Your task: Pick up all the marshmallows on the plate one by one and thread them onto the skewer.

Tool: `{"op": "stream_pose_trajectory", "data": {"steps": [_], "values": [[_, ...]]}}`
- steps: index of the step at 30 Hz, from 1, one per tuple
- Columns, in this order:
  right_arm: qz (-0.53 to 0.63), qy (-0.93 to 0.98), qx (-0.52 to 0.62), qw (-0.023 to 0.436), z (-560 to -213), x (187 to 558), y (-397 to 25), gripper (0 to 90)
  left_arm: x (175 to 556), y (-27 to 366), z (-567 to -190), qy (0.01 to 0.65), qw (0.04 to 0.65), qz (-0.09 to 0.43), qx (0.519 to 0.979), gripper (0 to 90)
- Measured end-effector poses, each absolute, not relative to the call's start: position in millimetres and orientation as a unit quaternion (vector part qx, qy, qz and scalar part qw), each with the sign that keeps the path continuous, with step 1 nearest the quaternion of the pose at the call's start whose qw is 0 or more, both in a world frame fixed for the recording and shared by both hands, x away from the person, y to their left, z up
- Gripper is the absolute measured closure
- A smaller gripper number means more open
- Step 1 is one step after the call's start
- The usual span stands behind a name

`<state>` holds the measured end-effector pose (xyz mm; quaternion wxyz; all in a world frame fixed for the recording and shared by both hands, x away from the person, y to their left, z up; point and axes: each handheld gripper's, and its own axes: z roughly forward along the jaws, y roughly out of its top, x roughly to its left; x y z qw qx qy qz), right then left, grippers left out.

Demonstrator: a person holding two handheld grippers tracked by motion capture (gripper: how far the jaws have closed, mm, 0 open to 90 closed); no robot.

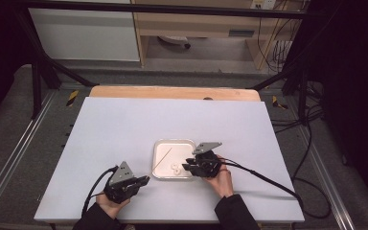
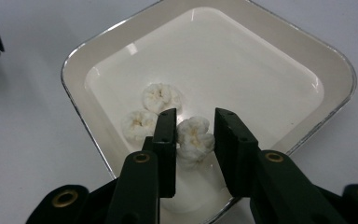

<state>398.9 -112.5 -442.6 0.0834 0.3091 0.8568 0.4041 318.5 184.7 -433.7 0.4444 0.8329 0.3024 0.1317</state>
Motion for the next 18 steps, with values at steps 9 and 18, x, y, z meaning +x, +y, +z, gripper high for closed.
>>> {"op": "stream_pose_trajectory", "data": {"steps": [9, 18], "values": [[0.448, 0.834, 0.314, 0.067, -418, 395, -122, 70.6, 316, 180, -434, 0.298, 0.449, 0.133, 0.832, 88.2], [0.508, 0.798, 0.319, 0.050, -390, 389, -135, 71.2, 316, 178, -435, 0.299, 0.453, 0.135, 0.829, 88.2]]}}
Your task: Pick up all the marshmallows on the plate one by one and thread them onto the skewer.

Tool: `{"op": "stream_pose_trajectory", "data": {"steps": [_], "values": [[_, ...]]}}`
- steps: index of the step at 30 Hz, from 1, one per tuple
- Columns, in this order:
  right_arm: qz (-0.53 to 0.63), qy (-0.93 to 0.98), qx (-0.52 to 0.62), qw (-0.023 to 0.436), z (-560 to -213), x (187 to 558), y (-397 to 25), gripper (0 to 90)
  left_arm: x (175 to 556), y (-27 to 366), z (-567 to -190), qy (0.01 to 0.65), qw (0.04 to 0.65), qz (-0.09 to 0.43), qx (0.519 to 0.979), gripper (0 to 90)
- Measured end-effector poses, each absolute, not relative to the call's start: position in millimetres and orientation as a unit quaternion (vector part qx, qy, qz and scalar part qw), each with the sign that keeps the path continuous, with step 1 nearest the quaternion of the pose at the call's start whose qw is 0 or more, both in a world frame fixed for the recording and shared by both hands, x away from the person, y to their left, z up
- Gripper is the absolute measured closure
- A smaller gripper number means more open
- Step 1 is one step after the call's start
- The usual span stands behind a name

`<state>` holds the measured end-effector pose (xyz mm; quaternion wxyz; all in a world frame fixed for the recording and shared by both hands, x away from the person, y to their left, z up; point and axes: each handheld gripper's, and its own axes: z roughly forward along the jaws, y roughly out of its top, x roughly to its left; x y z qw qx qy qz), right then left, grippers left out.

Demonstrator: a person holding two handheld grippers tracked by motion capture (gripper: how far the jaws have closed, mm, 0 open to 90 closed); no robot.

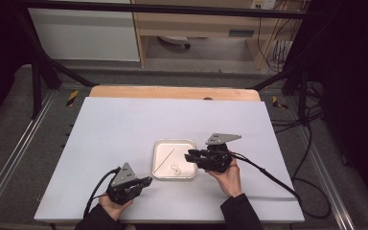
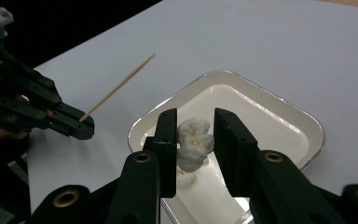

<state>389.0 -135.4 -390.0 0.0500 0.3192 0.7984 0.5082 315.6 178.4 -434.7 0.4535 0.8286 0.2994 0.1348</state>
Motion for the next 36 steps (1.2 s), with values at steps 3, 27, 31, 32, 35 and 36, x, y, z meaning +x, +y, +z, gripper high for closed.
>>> {"op": "stream_pose_trajectory", "data": {"steps": [3, 27, 31, 32, 35, 36], "values": [[0.523, 0.788, 0.322, 0.044, -384, 389, -138, 71.2, 315, 178, -435, 0.305, 0.451, 0.130, 0.828, 88.2], [0.586, 0.730, 0.350, -0.031, -365, 408, -123, 71.6, 312, 177, -434, 0.297, 0.463, 0.133, 0.824, 88.2], [0.588, 0.727, 0.351, -0.044, -368, 410, -120, 71.7, 312, 177, -433, 0.298, 0.465, 0.134, 0.823, 88.2], [0.589, 0.726, 0.351, -0.046, -369, 410, -120, 71.8, 312, 177, -433, 0.298, 0.465, 0.134, 0.823, 88.2], [0.589, 0.726, 0.351, -0.053, -370, 410, -119, 71.9, 312, 177, -433, 0.297, 0.465, 0.134, 0.823, 88.2], [0.589, 0.726, 0.350, -0.055, -370, 411, -119, 72.0, 312, 177, -433, 0.297, 0.465, 0.134, 0.823, 88.2]]}}
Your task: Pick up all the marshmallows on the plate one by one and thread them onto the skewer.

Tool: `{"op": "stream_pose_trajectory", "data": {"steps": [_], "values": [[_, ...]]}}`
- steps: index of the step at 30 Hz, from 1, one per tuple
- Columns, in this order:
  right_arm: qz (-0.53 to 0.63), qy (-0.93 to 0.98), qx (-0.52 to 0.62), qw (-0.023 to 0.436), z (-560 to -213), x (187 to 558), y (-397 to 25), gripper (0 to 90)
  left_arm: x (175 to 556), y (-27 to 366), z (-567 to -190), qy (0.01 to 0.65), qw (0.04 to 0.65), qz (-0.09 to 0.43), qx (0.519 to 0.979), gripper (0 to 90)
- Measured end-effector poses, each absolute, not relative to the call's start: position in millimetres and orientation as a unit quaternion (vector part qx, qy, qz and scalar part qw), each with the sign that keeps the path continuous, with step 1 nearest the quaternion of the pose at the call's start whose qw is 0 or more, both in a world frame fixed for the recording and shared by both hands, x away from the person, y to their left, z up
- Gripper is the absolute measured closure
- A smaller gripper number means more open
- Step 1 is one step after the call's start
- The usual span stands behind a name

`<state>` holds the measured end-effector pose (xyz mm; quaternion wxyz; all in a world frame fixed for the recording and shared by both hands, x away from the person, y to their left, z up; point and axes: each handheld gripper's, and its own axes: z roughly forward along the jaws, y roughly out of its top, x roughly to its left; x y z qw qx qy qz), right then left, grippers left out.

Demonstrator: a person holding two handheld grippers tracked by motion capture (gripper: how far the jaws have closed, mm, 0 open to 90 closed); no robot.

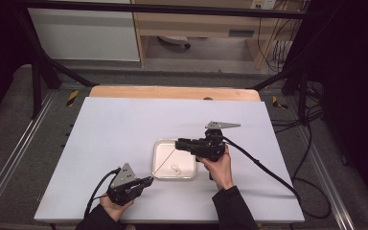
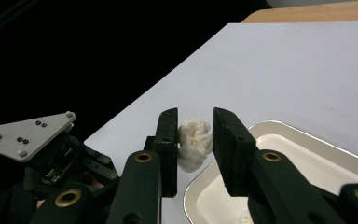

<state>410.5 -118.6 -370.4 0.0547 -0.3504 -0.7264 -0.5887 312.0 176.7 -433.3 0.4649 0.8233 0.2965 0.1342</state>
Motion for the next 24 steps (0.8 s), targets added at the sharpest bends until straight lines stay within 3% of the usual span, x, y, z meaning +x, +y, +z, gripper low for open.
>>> {"op": "stream_pose_trajectory", "data": {"steps": [24], "values": [[-0.595, -0.723, -0.339, 0.087, -381, 406, -109, 75.8, 310, 173, -436, 0.290, 0.456, 0.142, 0.830, 88.4]]}}
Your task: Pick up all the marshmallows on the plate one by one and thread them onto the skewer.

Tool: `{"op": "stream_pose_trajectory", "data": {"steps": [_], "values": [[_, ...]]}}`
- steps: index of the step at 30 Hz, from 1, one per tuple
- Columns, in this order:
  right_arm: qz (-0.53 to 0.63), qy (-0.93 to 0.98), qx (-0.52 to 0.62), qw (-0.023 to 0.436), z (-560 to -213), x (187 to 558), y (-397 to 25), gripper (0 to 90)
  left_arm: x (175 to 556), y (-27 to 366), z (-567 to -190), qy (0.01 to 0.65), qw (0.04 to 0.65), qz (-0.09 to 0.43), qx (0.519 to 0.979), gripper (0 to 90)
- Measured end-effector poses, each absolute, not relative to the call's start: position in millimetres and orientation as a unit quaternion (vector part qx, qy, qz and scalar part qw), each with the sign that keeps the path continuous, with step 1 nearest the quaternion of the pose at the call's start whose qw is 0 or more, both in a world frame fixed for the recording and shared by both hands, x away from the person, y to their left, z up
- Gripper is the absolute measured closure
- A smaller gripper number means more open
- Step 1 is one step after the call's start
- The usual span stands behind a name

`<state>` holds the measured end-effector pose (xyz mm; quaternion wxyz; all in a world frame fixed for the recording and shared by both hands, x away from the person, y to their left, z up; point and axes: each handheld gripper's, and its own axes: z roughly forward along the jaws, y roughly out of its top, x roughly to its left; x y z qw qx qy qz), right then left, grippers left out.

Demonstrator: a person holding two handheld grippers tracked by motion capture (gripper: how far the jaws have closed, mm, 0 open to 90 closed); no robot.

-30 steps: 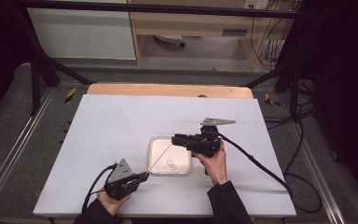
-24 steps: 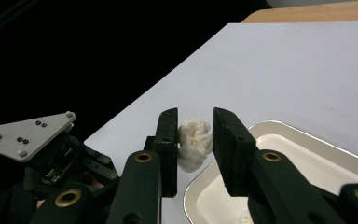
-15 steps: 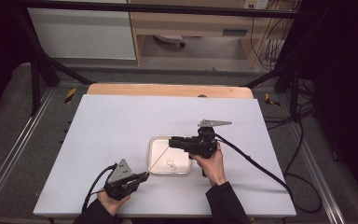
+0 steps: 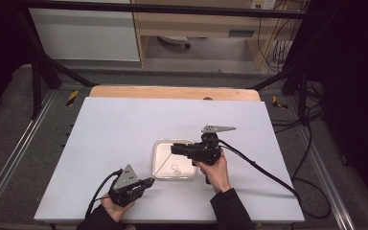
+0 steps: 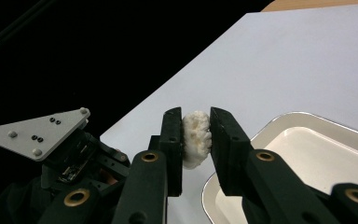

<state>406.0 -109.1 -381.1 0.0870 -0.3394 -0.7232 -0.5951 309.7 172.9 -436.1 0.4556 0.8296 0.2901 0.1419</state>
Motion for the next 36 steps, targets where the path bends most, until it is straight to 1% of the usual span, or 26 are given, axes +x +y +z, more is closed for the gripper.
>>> {"op": "stream_pose_trajectory", "data": {"steps": [20, 33, 35, 36], "values": [[-0.599, -0.720, -0.338, 0.095, -392, 400, -100, 77.4, 309, 172, -437, 0.296, 0.456, 0.139, 0.827, 88.6], [-0.605, -0.718, -0.332, 0.089, -398, 394, -95, 78.1, 309, 171, -438, 0.300, 0.460, 0.137, 0.824, 88.6], [-0.605, -0.719, -0.331, 0.088, -399, 393, -95, 78.1, 309, 171, -438, 0.299, 0.464, 0.136, 0.822, 88.6], [-0.602, -0.722, -0.329, 0.091, -399, 393, -94, 78.2, 309, 171, -436, 0.299, 0.478, 0.131, 0.815, 88.5]]}}
